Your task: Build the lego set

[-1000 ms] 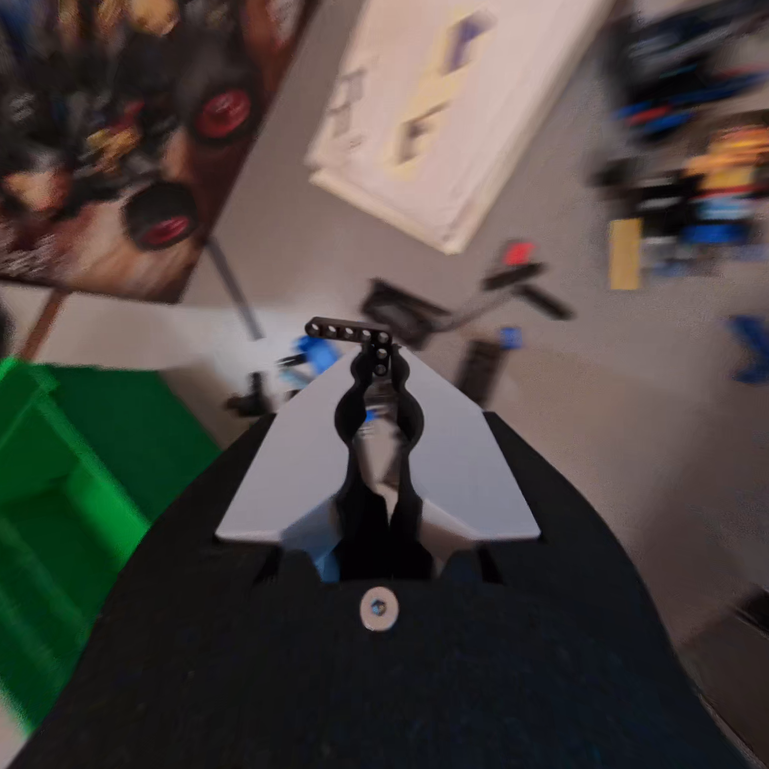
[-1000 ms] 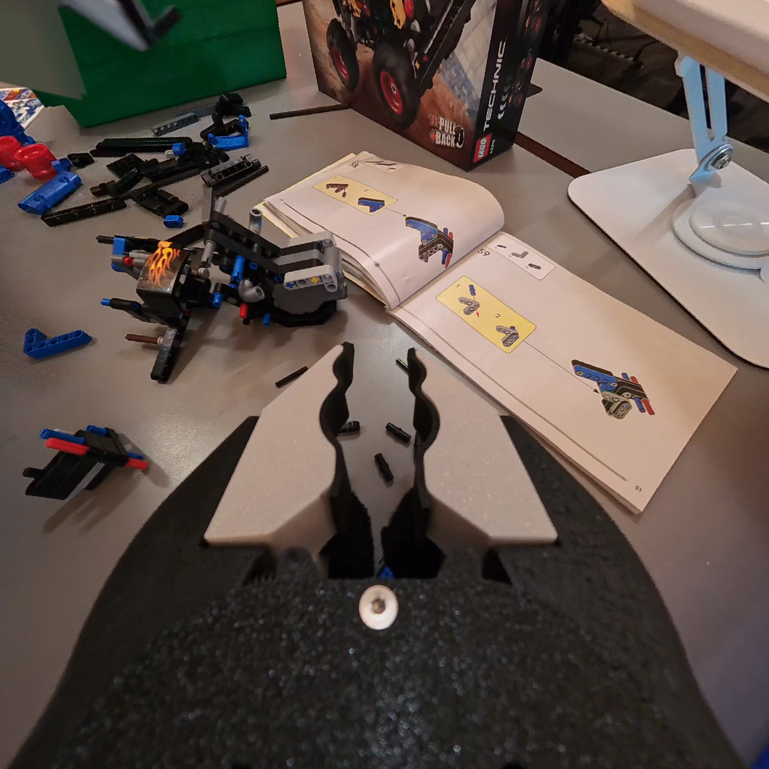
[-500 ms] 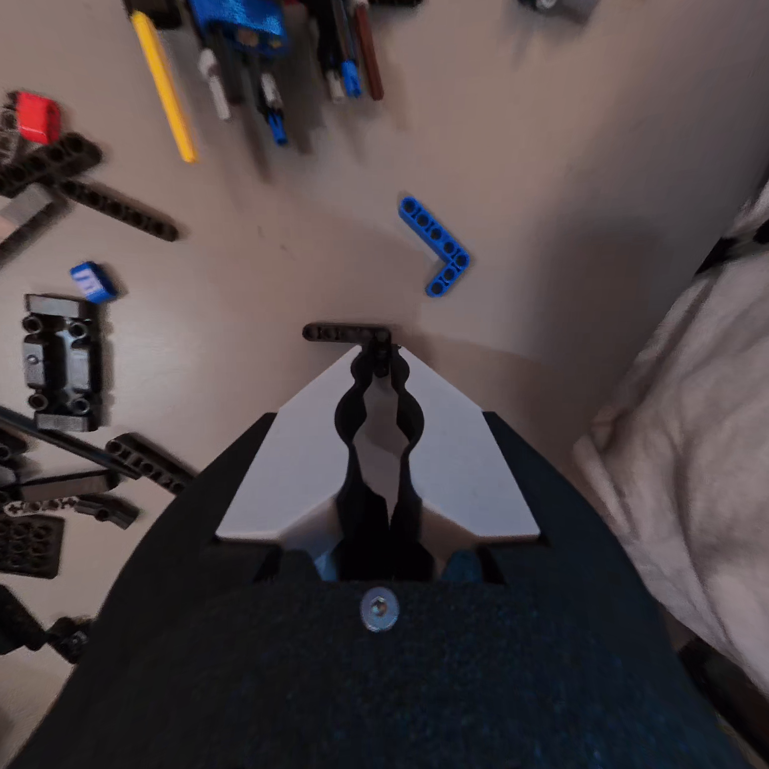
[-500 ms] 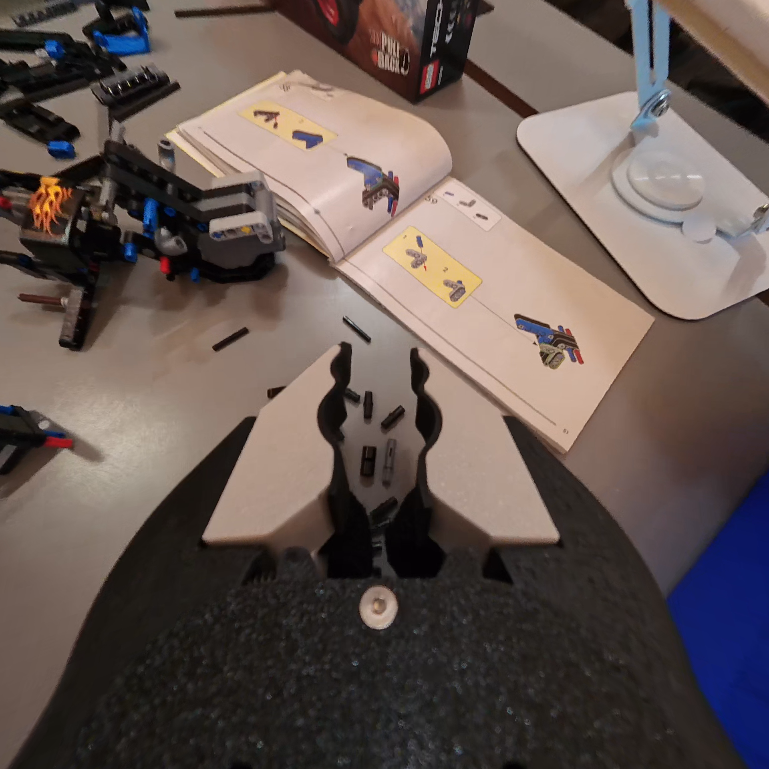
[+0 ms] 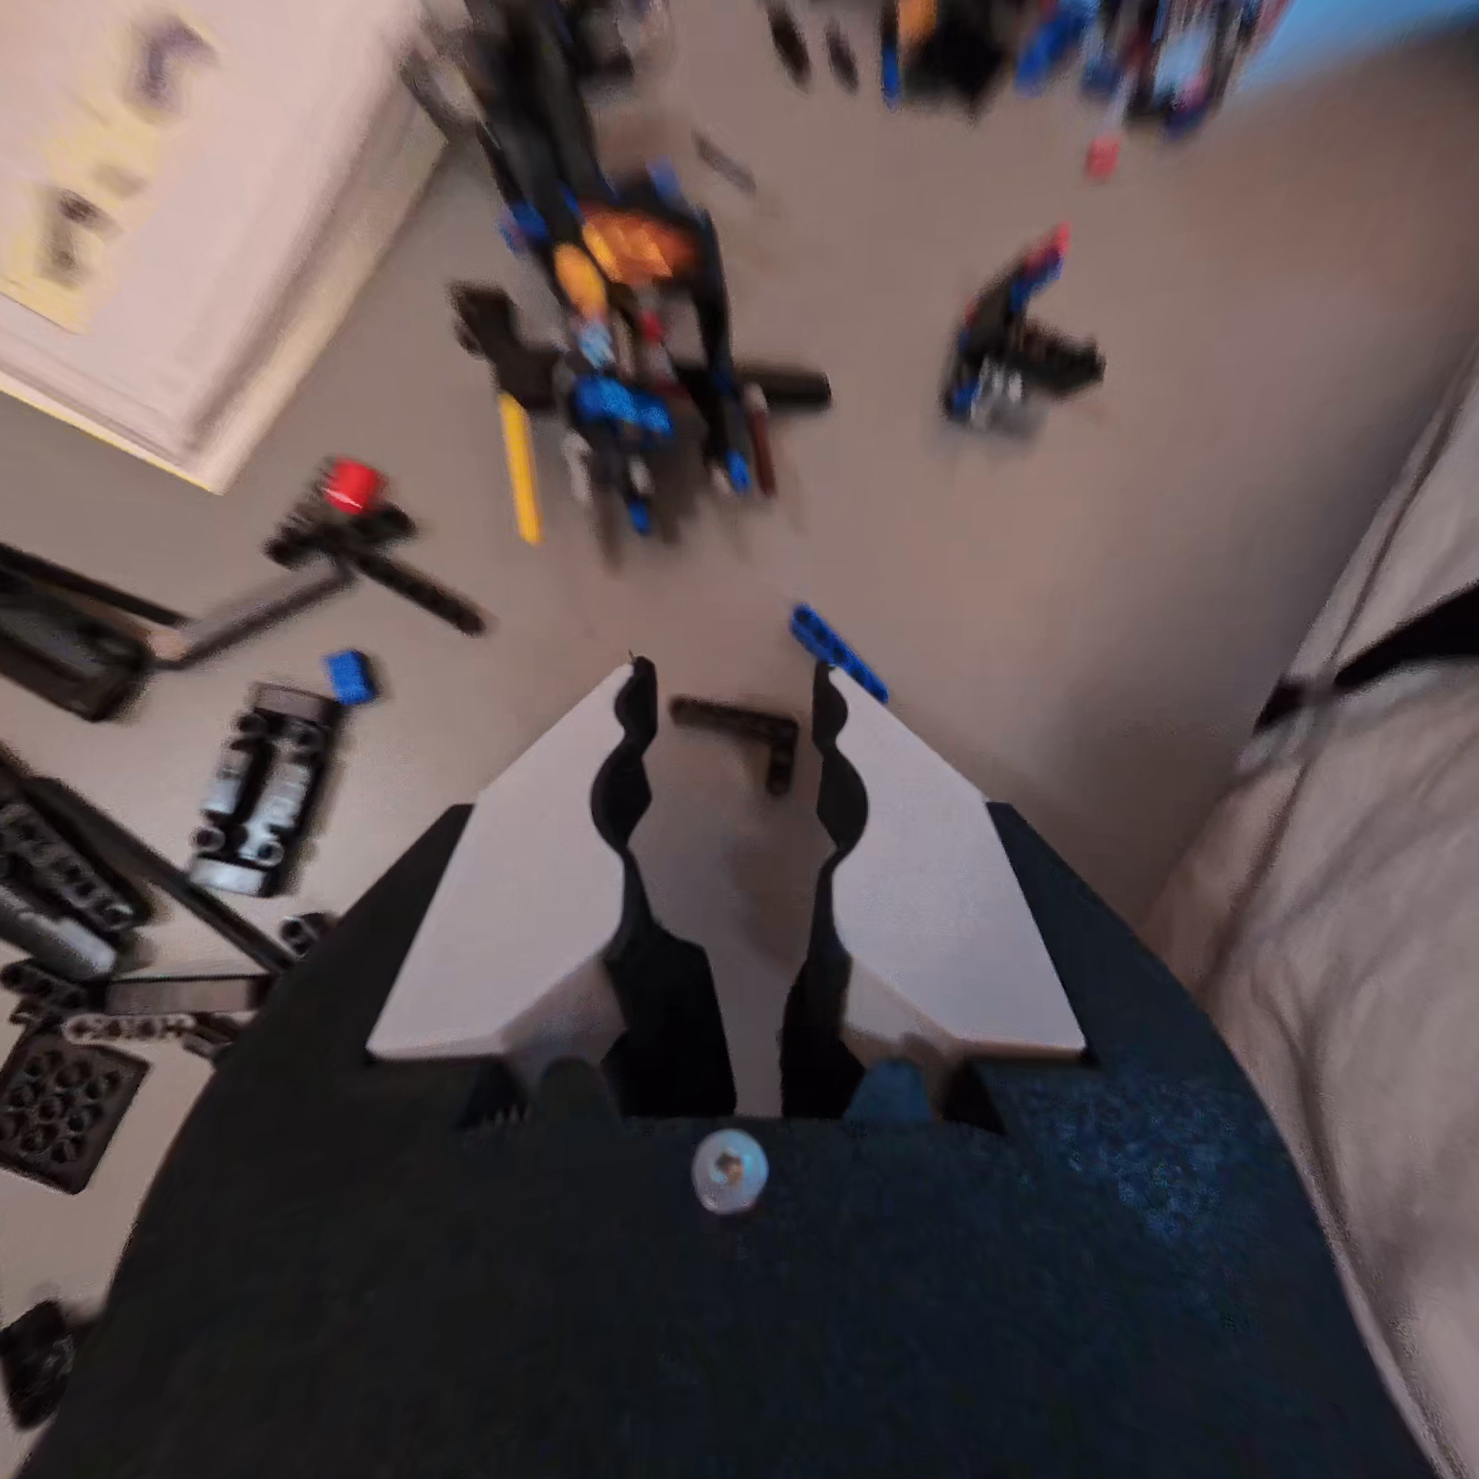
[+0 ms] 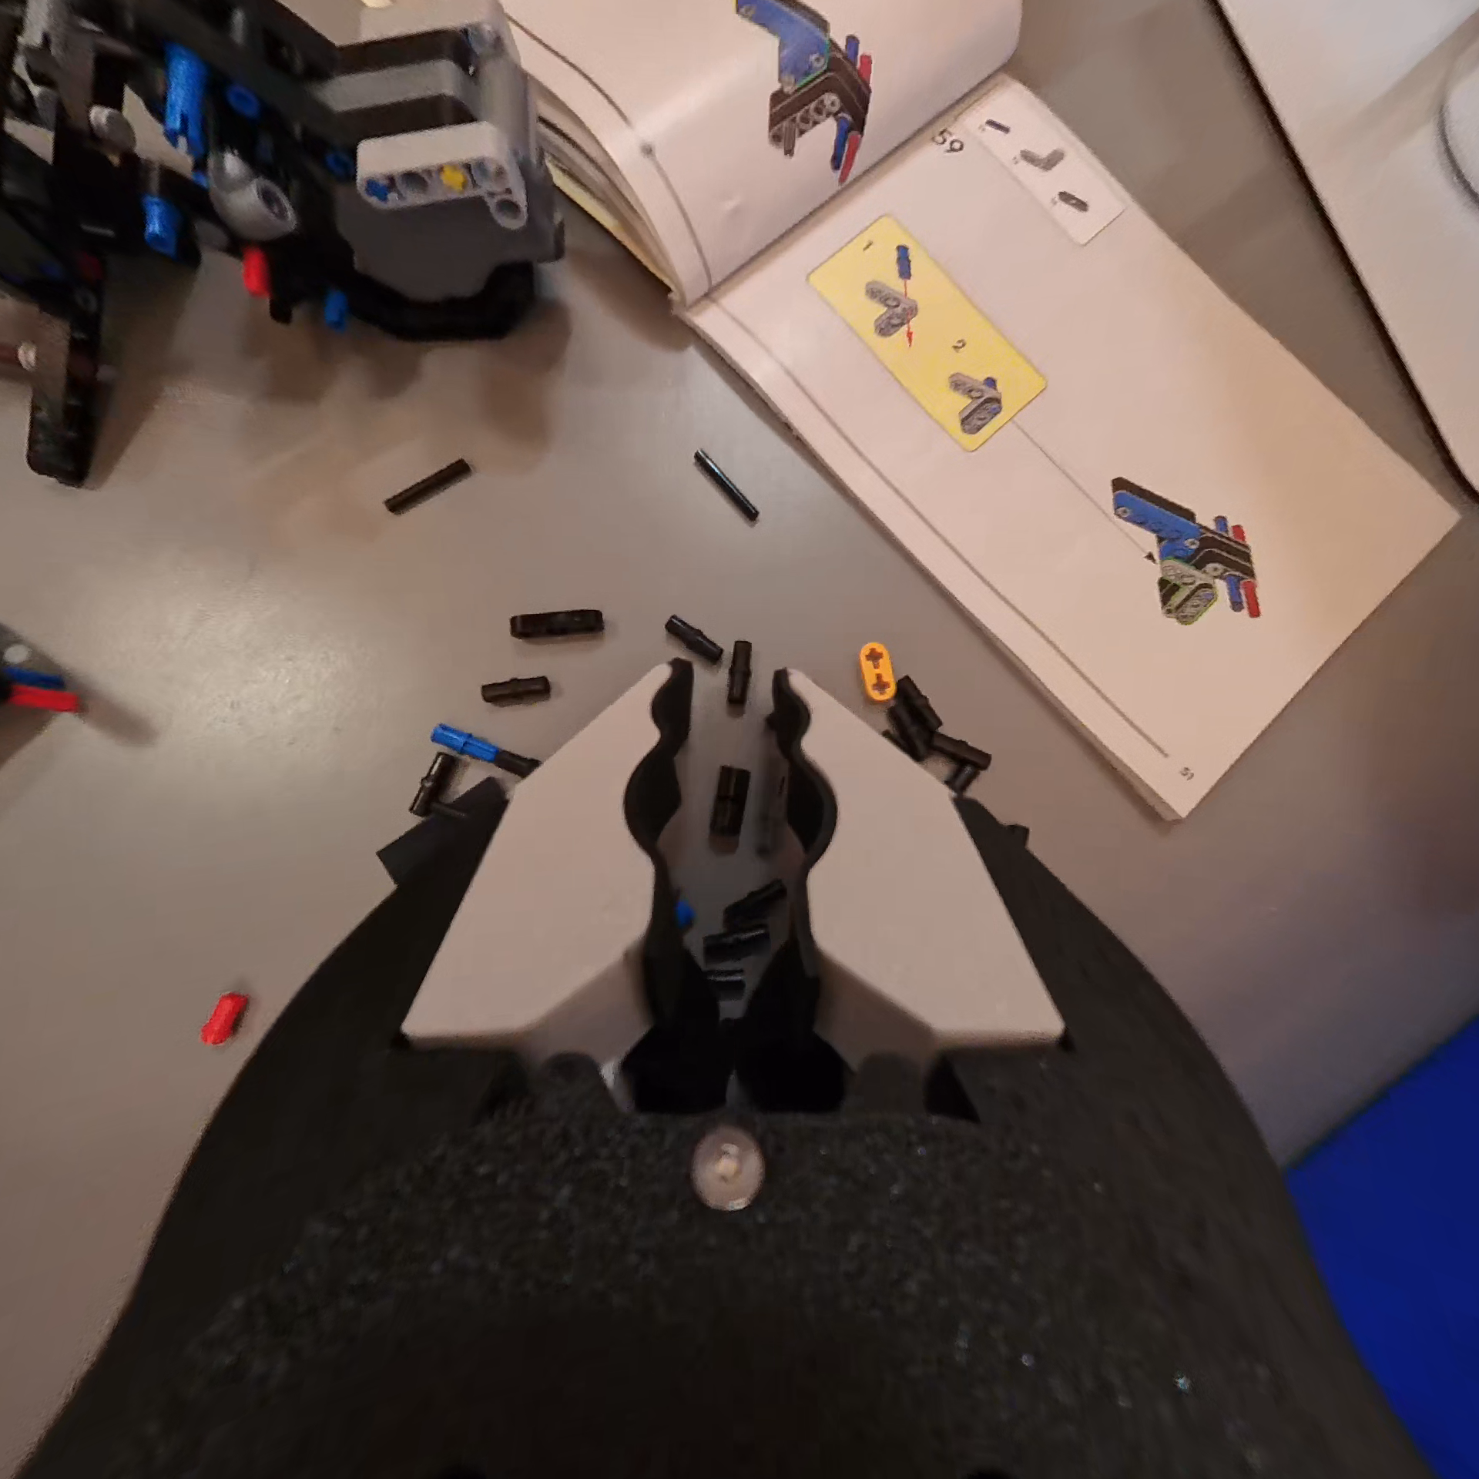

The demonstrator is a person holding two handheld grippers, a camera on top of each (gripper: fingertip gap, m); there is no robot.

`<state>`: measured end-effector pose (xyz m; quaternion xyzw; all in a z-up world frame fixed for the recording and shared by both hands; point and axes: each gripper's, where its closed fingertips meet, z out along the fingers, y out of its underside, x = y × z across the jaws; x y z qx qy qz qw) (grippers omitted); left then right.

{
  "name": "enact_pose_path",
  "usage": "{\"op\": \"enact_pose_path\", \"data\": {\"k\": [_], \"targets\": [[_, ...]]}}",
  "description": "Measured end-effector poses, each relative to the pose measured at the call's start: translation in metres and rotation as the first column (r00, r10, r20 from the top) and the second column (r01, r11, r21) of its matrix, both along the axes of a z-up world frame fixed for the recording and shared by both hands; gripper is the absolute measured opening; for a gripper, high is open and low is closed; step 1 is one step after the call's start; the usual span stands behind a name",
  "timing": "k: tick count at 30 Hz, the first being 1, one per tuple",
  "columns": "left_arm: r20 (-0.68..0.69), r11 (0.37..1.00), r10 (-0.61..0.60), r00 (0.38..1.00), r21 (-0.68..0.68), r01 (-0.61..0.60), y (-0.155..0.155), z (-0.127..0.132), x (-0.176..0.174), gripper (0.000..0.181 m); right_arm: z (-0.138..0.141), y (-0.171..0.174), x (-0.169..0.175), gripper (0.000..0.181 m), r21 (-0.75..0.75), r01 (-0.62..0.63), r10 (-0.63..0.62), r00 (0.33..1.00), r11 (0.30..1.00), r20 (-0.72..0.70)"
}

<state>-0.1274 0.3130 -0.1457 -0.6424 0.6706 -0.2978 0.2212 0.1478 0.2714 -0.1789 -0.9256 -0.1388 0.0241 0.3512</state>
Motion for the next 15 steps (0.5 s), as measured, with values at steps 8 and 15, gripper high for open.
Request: {"op": "enact_pose_path", "data": {"k": [8,15], "targets": [[0.460,0.972,0.226,0.859,-0.048,-0.230,0.044,0.037,0.000,0.029,-0.008,0.001,0.001,0.003,-0.013,-0.012,0.013,0.999,1.000,0.029],[0.554,0.940,0.292,0.780,-0.018,-0.339,0.066,0.040,-0.002,0.026,0.063,-0.010,-0.108,0.003,0.271,-0.371,0.421,0.895,0.888,-0.151]]}}
